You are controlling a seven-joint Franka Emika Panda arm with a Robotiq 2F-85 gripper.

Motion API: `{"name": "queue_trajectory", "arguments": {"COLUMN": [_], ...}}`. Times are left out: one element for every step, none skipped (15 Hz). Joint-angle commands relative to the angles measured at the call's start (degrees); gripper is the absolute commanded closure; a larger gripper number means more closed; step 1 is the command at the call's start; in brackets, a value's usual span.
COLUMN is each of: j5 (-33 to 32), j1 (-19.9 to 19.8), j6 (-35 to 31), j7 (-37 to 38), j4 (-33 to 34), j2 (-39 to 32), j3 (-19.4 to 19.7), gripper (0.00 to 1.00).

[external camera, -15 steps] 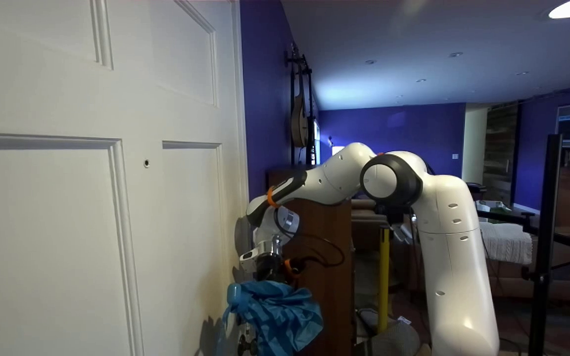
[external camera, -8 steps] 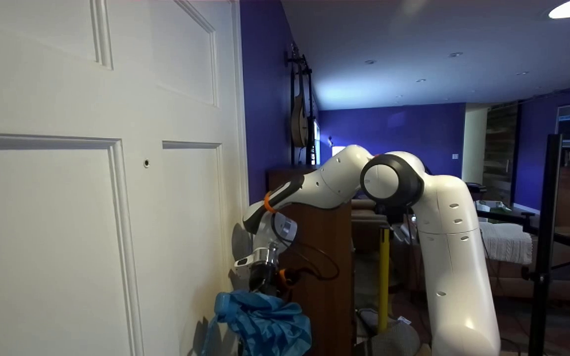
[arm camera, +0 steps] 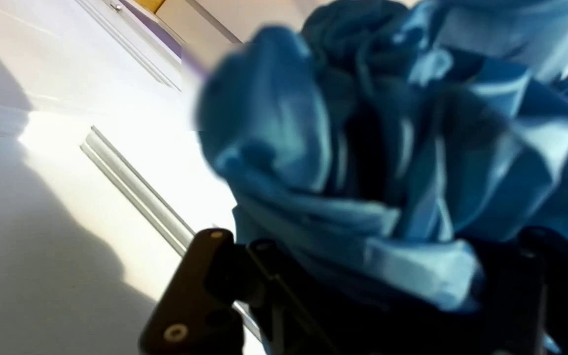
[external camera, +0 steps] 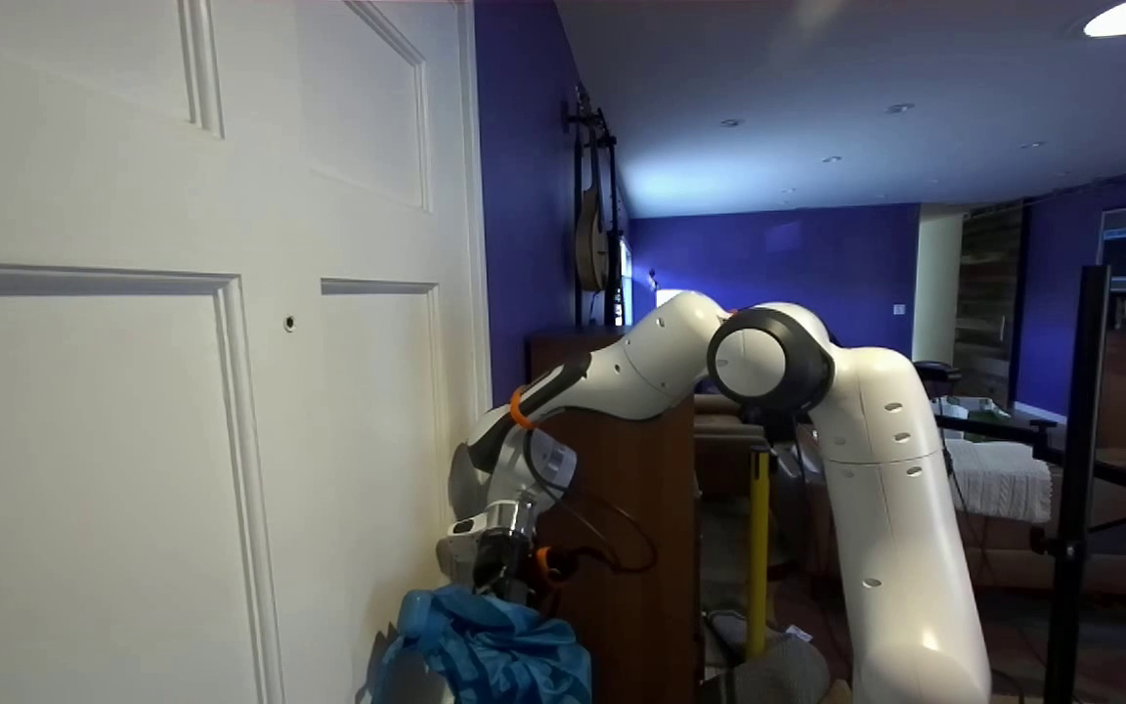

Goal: Pick up the blue item and hand it on the middle of the door

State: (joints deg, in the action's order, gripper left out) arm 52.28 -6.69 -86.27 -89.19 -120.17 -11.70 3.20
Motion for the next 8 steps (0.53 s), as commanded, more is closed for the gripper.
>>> {"name": "queue_trajectory", "arguments": {"j5": [3.31,4.02,4.49,4.87,5.20,5.35,5.25,4.39], "j1": [0.91,1.05,1.21,1.33,1.39,1.45,1.49,1.61], "j6": [-2.44,-3.00,-3.34,-3.84,-4.40,-5.14,-5.63,-6.34], "j7": [-1.12,-1.34,-1.45,-1.48,-1.47,-1.25,-1.00,-0.27], "j4": [0.87,1.02,1.22,1.51,1.64,1.70,1.77,1.83], "j2": [-1.34,-1.67,-1.95,-2.35,-2.62,-2.91,-3.13,-3.37], "j3": [-0.61,-0.78,-0.94,-1.02,-1.07,-1.08,-1.09,-0.98], "gripper": [0.99,0.99,0.99,0.99,0.99,0.99,0.99,0.99]}}
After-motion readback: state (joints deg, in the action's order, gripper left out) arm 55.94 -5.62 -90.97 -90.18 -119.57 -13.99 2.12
